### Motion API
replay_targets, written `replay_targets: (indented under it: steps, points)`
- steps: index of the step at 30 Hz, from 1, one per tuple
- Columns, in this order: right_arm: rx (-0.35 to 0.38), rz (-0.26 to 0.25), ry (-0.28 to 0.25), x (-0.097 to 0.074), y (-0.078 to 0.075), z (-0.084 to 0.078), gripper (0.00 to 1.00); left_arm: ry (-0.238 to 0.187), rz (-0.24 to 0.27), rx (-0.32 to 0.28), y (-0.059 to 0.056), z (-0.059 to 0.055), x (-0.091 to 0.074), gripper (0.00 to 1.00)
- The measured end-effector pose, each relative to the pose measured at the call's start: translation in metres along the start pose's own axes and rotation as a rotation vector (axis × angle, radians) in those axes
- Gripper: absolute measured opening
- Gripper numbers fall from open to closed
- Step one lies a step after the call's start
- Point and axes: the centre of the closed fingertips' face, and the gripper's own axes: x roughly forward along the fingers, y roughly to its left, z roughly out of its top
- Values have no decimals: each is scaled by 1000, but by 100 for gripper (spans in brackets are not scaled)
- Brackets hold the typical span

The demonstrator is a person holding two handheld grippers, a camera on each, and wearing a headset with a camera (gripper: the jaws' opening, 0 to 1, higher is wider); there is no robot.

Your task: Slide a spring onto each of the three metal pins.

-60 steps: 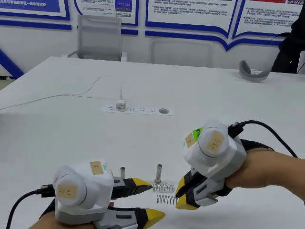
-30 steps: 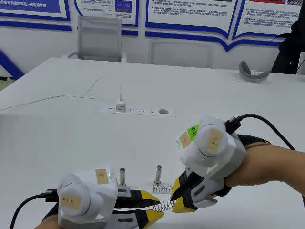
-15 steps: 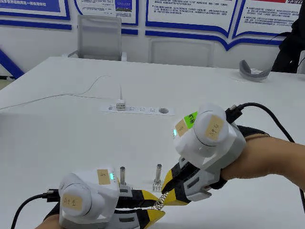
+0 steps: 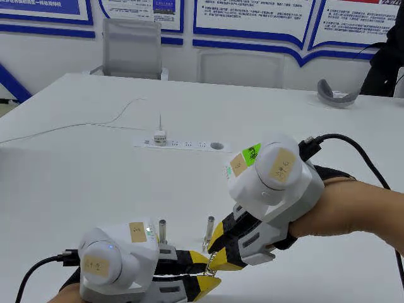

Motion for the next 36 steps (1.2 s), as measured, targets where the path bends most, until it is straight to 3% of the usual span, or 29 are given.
replay_targets:
  steps: [21, 28, 36]
  points:
    - [9, -17, -7, 2, -4, -1, 12, -25, 20, -20, 4, 3, 0, 12]
    - [21, -32, -7, -1, -10, -2, 12, -36, 24, -37, 6, 3, -1, 17]
    - [40, -54, -4, -7, -17, -8, 12, -27, 39, -59, 10, -4, -10, 24]
